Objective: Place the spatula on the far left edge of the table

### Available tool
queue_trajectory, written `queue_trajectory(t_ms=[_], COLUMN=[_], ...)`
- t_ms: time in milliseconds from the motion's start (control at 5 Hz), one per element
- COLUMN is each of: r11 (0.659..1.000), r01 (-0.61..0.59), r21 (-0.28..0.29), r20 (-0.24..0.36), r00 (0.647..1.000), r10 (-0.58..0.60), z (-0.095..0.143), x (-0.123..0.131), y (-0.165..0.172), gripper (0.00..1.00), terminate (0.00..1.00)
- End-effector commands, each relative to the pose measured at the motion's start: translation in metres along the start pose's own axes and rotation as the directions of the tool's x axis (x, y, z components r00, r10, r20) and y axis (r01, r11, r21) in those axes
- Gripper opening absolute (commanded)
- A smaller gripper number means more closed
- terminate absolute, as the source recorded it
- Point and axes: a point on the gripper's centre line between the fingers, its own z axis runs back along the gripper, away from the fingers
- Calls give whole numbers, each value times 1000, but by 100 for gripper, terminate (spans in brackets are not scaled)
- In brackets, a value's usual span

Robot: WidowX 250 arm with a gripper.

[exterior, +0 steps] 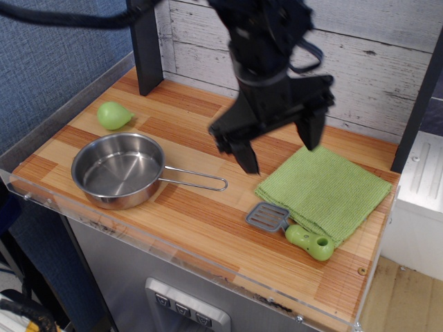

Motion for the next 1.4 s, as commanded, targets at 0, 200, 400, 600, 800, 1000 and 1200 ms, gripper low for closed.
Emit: queue_trajectory(t_ms=[0,200,400,600,800,1000,1200], r11=[999,997,994,989,985,981,978], r01=[-45,-36,-67,-86,-92,-94,-71], r21=[19,61,86,124,147,169,194], r20=[2,-5,-17,-10,-26,-25,-5], r00=[999,999,998,996,995,995,997], r10=[45,37,68,88,97,100,74], z=[-27,-43,-53,-58,-64,-66,-66], x=[-45,-59,-65,-68,-68,-67,-65], y=[-11,-13,-4,7,13,16,17], gripper=[100,100,100,100,100,100,0], terminate=[0,0,0,0,0,0,0])
